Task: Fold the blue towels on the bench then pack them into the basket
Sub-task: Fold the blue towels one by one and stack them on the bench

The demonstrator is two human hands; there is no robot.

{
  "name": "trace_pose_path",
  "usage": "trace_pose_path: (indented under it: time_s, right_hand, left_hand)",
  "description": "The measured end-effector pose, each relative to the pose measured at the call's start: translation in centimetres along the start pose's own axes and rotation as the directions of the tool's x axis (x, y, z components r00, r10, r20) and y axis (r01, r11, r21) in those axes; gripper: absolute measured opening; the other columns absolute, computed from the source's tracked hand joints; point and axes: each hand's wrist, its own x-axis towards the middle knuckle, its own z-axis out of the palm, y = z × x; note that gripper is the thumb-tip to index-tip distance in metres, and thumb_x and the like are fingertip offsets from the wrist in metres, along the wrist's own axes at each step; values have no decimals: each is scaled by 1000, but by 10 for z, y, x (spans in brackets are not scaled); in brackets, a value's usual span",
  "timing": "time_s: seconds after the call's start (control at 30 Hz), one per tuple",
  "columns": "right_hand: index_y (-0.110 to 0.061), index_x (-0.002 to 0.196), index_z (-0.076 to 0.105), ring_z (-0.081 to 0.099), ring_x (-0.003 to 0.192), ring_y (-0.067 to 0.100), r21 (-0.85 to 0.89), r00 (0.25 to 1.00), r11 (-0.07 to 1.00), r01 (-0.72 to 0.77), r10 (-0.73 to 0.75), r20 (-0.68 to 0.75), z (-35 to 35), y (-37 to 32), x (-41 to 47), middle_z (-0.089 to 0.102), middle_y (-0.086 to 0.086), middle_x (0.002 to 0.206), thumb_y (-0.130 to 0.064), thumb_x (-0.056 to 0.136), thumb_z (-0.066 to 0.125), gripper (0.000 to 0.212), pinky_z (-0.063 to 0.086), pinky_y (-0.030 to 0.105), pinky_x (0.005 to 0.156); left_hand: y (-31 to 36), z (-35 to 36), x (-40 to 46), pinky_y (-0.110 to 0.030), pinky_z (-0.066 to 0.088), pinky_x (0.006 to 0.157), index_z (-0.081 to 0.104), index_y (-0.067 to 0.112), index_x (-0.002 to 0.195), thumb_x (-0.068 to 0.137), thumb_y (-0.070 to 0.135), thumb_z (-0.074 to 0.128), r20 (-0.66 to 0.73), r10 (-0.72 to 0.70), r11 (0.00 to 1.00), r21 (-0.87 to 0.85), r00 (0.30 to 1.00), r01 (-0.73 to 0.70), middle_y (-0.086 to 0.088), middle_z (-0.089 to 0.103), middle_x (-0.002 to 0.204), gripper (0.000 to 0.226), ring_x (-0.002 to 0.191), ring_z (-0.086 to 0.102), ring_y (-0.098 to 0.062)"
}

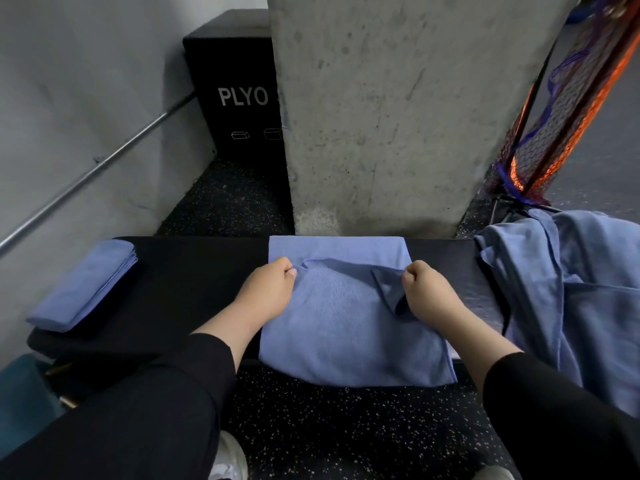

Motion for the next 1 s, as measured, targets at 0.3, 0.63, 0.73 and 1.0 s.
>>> trace_pose_path:
  time_s: [0.3, 0.63, 0.73, 1.0]
  right_hand:
    - [-15, 99, 52, 52, 87, 26, -246, 980, 966, 74, -25, 197, -26, 8, -47, 58, 9, 96, -25, 105, 37, 19, 45, 36, 82]
    - [-19, 60, 42, 32, 65, 17, 377, 998, 925, -55, 61, -3, -56, 12, -64, 35, -2, 54, -20, 90, 42, 30, 27, 36, 62]
    - [-19, 67, 63, 42, 65, 18, 575, 992, 813, -97, 128, -14, -58, 2, -56, 49, -5, 53, -23, 91, 46, 30, 33, 38, 63]
    - [-19, 94, 64, 58, 81, 16, 502, 993, 864, 41, 22, -119, -36, -26, -7, 68, 2, 89, -30, 102, 46, 22, 49, 37, 79]
  left_hand:
    - [5, -11, -49, -36, 34, 61, 45, 16, 82, 105, 33, 40, 181, 62, 977, 188, 982, -96, -4, 58, 81, 29, 78, 54, -25]
    - [4, -37, -72, -32, 35, 65, 52, 9, 74, 102, 17, 50, 73, 61, 759, -651, 995, 1, -6, 46, 71, 29, 68, 43, -17]
    - [10, -42, -60, -31, 41, 69, 62, 17, 76, 104, 20, 48, 33, -36, 603, -796, 999, 48, 1, 60, 72, 32, 73, 53, -12]
    - [6, -29, -15, -32, 40, 68, 60, 14, 96, 107, 28, 41, -218, -152, 820, -572, 964, 0, -5, 63, 91, 27, 78, 51, -12]
